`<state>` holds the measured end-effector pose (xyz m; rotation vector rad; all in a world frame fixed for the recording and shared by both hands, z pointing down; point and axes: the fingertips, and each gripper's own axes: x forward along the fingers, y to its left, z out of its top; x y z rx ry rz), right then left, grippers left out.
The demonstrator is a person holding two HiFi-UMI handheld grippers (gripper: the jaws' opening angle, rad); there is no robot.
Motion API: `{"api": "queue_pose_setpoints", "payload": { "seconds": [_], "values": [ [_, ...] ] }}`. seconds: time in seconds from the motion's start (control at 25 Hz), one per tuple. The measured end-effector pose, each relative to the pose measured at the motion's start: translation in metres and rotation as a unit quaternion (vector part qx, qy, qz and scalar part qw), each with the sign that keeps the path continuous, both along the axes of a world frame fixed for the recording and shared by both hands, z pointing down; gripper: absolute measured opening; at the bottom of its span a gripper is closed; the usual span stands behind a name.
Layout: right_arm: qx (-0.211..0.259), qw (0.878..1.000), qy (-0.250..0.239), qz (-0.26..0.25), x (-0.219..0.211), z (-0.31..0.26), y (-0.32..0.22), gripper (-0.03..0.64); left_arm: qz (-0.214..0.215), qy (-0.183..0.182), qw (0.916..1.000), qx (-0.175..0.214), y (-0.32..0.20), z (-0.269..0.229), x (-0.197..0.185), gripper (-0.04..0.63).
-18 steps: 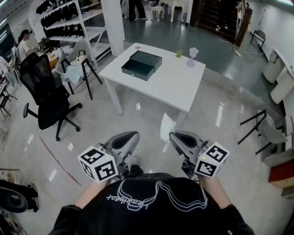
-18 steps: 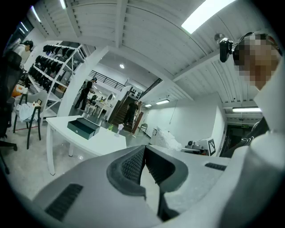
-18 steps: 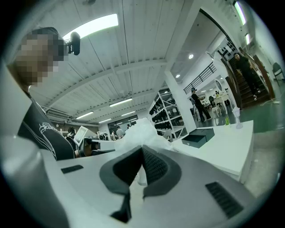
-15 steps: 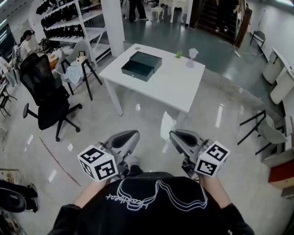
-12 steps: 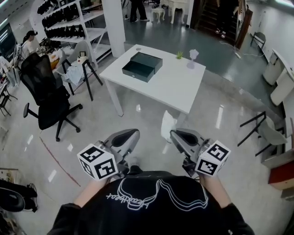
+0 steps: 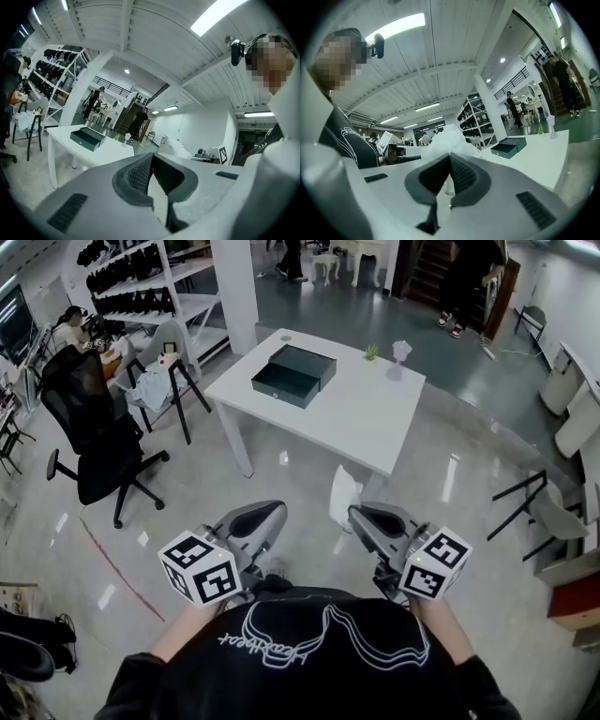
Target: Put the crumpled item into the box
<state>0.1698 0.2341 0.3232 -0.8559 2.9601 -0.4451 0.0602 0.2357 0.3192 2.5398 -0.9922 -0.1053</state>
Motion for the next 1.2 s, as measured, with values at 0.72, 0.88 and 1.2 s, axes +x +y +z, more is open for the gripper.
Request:
{"api": "queue_pose_setpoints", "payload": {
  "seconds": [0.72,0.88,1.2],
  "values": [
    [-0.044,0.999,0.021,0.013,-0.058,0.033,-0.125,0.005,0.005,0.009,0.999,-0.044,-0.126,0.035,-0.058,0.005],
    [-0.055,0.998,0.027,0.026,-0.08,0.04,-0.169,0.005,0.012,0.01,0.9978,-0.064,-0.174,0.044,-0.081,0.005],
    [-0.088,0.994,0.052,0.04,-0.122,0.061,-0.251,0.005,0.032,0.015,0.9947,-0.096,-0.265,0.057,-0.123,0.005]
  ]
}}
